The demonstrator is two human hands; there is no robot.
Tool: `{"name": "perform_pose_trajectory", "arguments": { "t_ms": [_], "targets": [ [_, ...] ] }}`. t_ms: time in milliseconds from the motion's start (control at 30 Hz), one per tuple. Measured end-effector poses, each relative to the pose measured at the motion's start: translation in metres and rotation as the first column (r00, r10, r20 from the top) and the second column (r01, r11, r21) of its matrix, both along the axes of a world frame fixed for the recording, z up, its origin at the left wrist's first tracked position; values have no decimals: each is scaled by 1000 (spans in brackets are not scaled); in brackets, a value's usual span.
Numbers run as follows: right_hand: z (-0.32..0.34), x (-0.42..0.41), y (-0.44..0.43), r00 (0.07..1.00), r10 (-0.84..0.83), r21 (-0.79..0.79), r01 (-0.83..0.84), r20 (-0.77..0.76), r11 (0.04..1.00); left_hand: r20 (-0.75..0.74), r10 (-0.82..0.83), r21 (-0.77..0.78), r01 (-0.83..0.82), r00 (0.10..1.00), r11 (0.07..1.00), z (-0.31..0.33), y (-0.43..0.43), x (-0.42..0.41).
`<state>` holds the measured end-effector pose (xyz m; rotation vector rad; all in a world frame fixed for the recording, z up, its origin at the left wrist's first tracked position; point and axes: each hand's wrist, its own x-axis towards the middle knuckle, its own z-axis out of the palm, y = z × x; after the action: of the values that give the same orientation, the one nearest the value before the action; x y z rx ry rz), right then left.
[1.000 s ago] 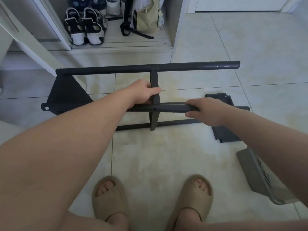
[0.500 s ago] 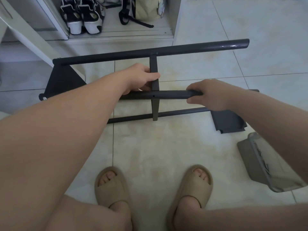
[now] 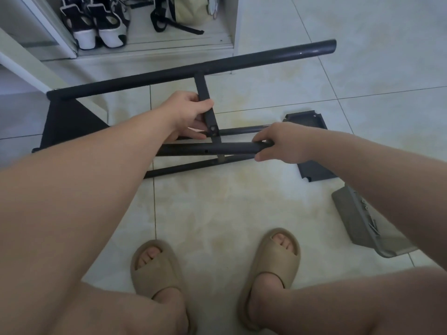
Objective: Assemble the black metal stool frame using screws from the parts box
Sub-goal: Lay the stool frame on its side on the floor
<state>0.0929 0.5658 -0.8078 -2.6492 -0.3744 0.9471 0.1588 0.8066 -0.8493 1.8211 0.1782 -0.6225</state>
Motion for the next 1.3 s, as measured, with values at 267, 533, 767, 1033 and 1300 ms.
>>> {"name": "perform_pose_trajectory", "arguments": {
  "t_ms": [267,533,767,1033,1300],
  "targets": [
    [-4,-3,1,999,-32,34,32,-10,999,-12,-85,118,86,996,989,-4,4,0],
    [-1,0,-2,998,-47,55,44,47,998,-14,-89,184,90,996,979,-1,6,6],
    [-9,1,-6,996,-67,29,66,52,997,-42,-93,226,100,995,969,0,1,0],
    [-21,-6,-12,992,-130,-3,130,-9,992,-58,-140,308,152,988,939,-11,-8,-10],
    [-22,-5,-15,990,-138,-44,137,-13,990,-118,-163,215,186,980,959,-9,-3,-14]
  ]
}}
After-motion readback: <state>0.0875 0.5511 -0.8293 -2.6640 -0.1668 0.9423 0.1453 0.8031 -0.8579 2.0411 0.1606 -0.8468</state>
